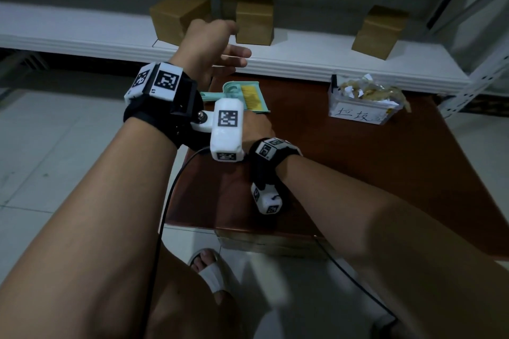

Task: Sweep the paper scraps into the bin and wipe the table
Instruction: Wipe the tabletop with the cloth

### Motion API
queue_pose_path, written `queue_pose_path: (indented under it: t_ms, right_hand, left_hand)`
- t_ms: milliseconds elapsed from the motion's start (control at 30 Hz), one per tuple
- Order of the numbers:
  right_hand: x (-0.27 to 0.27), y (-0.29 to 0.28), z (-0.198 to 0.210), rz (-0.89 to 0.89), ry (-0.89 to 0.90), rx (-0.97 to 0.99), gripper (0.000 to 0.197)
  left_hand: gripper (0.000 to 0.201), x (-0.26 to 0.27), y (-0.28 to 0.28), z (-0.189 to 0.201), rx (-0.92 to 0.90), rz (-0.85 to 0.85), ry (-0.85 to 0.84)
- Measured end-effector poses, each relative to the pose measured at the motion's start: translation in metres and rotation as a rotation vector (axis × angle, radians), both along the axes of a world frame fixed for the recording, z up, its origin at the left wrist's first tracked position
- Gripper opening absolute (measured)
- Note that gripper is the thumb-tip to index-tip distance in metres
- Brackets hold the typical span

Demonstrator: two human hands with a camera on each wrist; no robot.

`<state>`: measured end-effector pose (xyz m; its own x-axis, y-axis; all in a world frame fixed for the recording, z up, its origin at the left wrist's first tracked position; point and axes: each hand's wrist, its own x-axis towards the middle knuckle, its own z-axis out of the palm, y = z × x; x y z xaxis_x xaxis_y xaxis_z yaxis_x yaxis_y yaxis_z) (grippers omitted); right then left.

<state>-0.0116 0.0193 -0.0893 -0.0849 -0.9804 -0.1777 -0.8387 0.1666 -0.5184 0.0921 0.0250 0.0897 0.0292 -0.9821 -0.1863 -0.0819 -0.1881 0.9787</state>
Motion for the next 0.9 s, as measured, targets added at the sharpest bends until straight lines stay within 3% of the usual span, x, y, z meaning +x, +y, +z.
queue_pose_path:
  t_ms: [100,300,600,900]
  right_hand:
    - [-0.038,-0.002,-0.009,-0.013,0.055,-0.023,0.055]
    - [-0.134,0.012,-0.011,-0.122,0.087,-0.086,0.066]
    - [-0.278,0.046,-0.012,-0.323,0.179,-0.056,0.066]
    - [-0.385,0.086,-0.022,-0.53,0.262,-0.059,0.066]
  left_hand:
    - [0.045,-0.008,0.002,-0.001,0.011,-0.004,0.006]
    - [0.039,-0.025,0.007,0.0,0.014,-0.027,0.01]
    - [0.04,-0.04,0.0,-0.012,0.013,-0.078,-0.03]
    - [0.037,-0.042,-0.001,-0.016,0.029,-0.104,-0.076]
